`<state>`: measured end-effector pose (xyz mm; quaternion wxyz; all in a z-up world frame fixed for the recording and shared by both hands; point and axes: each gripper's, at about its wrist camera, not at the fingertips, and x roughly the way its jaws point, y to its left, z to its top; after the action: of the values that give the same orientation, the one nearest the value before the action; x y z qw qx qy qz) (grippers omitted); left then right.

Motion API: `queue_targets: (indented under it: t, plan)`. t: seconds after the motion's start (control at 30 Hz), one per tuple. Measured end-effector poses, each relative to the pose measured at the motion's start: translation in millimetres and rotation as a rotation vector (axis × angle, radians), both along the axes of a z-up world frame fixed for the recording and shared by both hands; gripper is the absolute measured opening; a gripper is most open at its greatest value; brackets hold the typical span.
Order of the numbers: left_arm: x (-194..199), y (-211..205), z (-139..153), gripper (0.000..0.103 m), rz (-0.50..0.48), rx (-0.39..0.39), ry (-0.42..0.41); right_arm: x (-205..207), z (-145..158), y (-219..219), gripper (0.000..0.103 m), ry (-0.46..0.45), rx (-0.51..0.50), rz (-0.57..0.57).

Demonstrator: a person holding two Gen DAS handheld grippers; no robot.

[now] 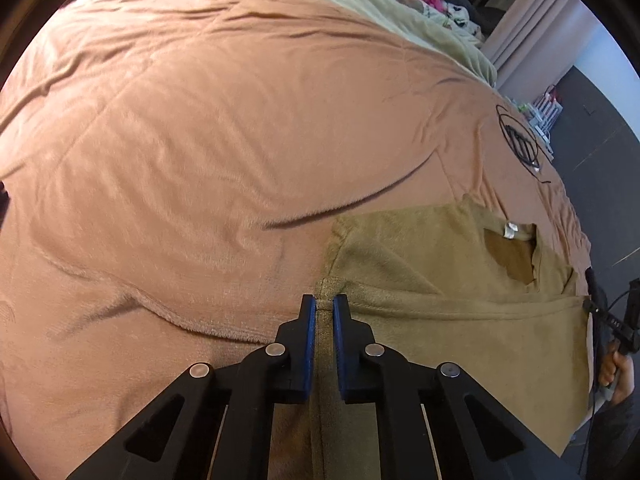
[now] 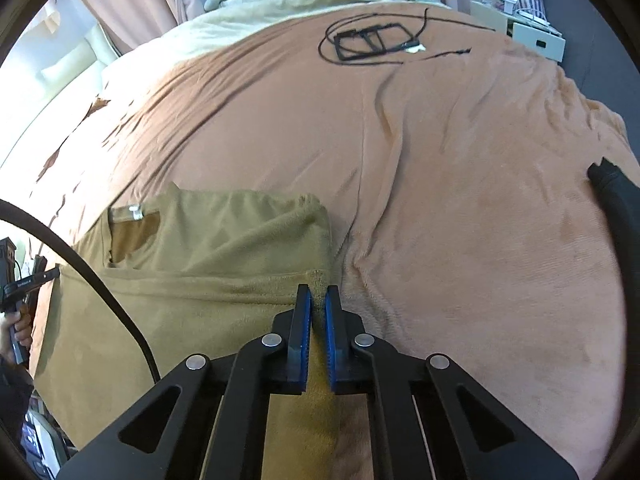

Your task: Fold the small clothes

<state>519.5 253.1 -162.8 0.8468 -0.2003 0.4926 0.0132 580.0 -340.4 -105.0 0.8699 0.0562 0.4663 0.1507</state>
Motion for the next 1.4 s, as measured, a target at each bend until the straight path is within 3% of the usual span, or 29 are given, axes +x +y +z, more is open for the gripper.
queue_targets:
  t: [0.37, 0.63, 1.4]
  plan:
    - [-4.7, -5.7, 51.8, 0.007, 0.006, 0.036, -0.109, -20.2, 46.0, 5.1, 0.002, -0.078, 0.002, -0.013]
    - [15.5, 0.6, 81.6, 0.007, 0.020, 0.056, -0.148, -7.6, 68.2, 5.6, 0.002, -0.121, -0.002, -0.034]
    - [82.1, 16.1, 15.2, 0.007, 0.032, 0.100, -0.029, 78.3, 24.2, 52.7, 0.002, -0.039, -0.116, -0.042]
